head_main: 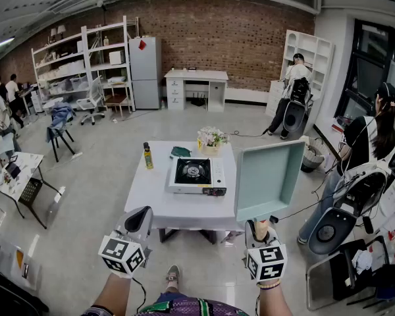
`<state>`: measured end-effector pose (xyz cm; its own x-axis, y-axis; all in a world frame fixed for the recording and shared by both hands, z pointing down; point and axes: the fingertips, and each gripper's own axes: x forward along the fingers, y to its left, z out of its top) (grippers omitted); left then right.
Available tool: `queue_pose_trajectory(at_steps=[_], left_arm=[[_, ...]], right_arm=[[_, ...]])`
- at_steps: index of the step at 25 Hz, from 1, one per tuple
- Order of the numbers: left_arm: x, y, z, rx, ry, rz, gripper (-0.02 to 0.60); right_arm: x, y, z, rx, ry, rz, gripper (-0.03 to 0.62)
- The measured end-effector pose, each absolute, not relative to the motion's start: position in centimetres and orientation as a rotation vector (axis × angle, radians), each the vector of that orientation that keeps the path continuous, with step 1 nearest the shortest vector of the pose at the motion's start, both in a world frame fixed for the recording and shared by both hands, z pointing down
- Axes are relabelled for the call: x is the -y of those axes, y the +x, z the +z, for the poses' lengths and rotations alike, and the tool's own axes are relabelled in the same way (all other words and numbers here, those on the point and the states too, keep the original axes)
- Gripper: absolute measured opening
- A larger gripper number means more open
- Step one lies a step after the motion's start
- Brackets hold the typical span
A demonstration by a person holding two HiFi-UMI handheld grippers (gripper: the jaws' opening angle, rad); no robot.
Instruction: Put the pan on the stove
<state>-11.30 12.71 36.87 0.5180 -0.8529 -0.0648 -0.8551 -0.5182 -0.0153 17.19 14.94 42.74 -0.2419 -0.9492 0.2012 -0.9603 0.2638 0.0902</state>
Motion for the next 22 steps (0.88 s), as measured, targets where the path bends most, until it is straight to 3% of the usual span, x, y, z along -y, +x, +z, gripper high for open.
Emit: queue_pose_trajectory(at_steps=[22], left_arm=[[-13.9, -11.2, 36.9, -1.537, -2.693, 0.046, 0.018]], right_arm=[[-14.7, 16.7, 40.3, 2.449, 1.812, 0.038, 0.0]])
